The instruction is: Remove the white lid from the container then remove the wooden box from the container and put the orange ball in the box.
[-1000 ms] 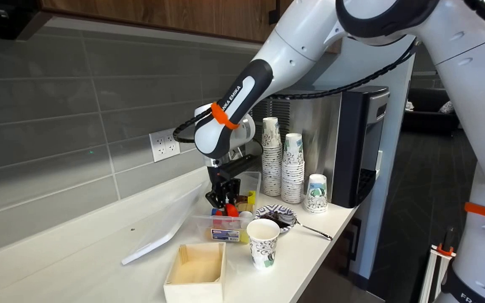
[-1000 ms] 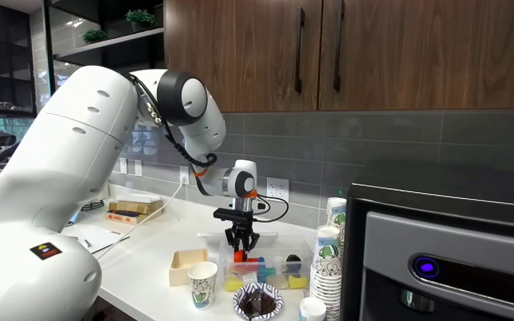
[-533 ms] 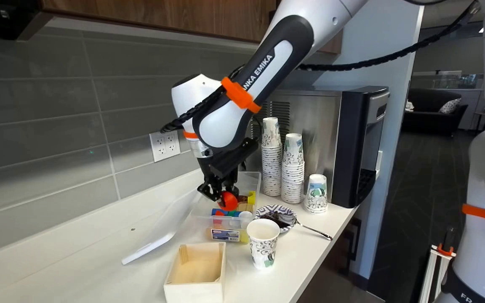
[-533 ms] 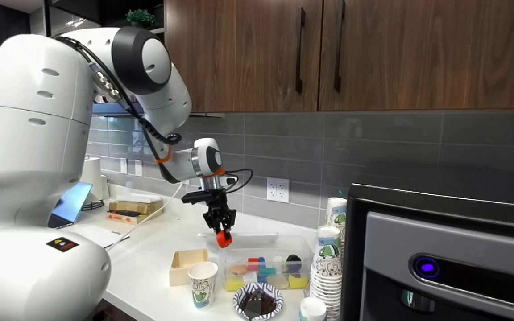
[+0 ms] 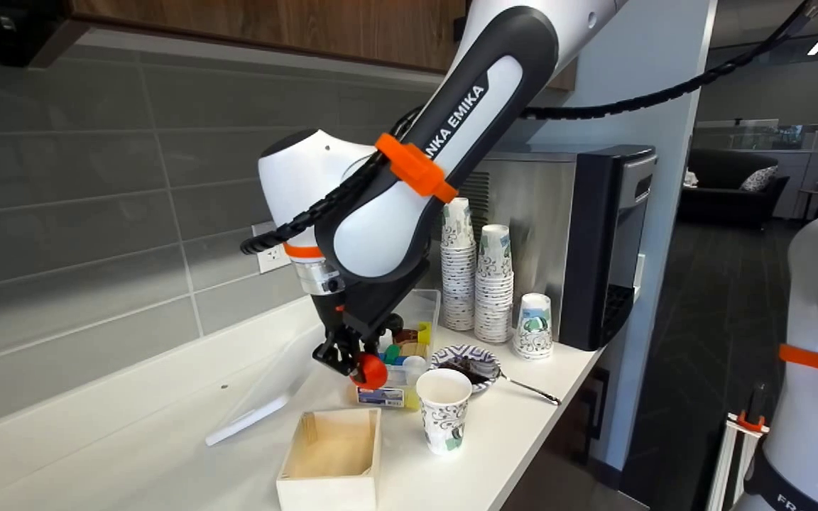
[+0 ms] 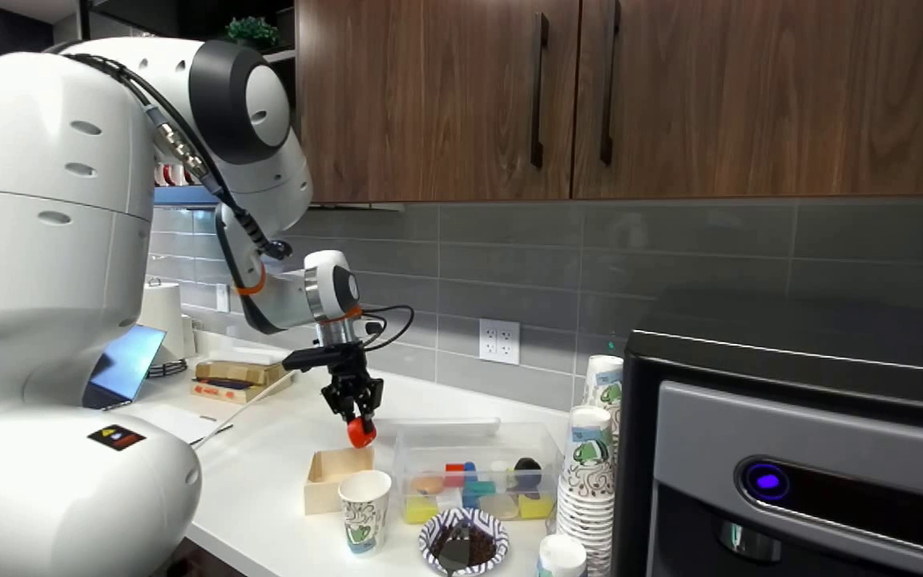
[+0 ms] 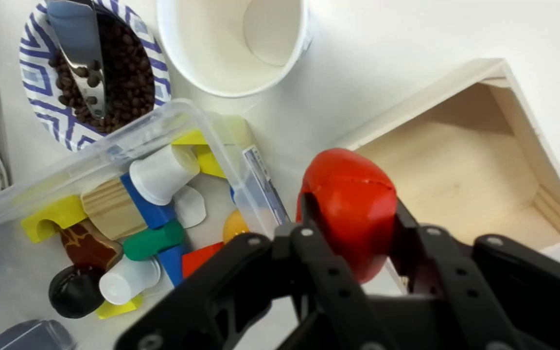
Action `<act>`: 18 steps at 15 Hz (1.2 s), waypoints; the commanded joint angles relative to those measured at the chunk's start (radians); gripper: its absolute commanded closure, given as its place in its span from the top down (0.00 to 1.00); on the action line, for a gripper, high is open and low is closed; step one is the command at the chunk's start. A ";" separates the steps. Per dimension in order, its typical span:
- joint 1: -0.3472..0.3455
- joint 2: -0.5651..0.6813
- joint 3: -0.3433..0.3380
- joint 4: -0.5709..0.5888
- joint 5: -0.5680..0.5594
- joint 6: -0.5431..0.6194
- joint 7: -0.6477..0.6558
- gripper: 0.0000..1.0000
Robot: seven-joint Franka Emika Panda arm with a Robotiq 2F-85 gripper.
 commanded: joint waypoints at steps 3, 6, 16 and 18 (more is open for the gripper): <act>-0.009 0.091 0.017 0.036 0.061 0.089 -0.085 0.09; -0.015 0.142 0.018 0.060 0.116 0.115 -0.155 0.09; -0.003 0.192 0.008 0.116 0.175 0.101 -0.266 1.00; -0.001 0.189 0.008 0.111 0.174 0.099 -0.273 1.00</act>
